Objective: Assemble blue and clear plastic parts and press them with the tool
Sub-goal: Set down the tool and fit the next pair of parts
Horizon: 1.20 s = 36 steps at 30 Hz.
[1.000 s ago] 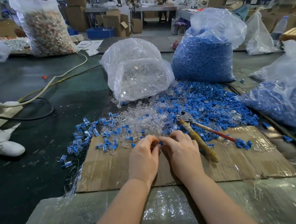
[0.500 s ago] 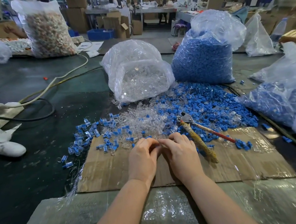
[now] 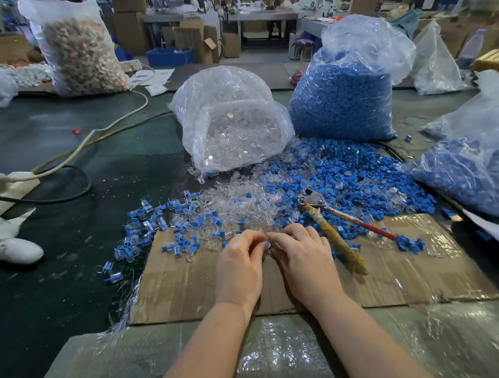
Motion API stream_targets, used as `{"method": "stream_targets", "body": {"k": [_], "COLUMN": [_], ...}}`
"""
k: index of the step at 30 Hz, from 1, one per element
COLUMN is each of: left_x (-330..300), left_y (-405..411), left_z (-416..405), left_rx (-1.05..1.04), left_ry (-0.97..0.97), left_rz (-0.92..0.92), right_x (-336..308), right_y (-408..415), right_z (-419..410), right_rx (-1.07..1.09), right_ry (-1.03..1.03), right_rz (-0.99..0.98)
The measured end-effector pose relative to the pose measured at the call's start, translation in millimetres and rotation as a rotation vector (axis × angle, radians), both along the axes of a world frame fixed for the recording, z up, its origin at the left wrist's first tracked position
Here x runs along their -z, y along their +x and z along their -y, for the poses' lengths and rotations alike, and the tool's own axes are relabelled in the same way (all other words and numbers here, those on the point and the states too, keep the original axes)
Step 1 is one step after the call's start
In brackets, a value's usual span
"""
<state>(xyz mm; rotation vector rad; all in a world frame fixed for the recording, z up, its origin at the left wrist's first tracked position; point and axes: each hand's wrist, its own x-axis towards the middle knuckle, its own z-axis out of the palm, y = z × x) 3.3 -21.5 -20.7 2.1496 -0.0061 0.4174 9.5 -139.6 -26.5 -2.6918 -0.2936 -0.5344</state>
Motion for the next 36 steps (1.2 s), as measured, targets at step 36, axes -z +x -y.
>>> {"method": "stream_targets", "body": {"k": [36], "left_x": [-1.4], "left_y": [-0.8], "left_z": [-2.1], "left_rx": [0.089], "left_ry": [-0.201], "left_rz": [-0.099], "right_x": [-6.4], "right_y": [-8.8], "right_z": [6.4], "right_rx": [-0.122], "right_ry": [0.557], "right_rz": [-0.015]}}
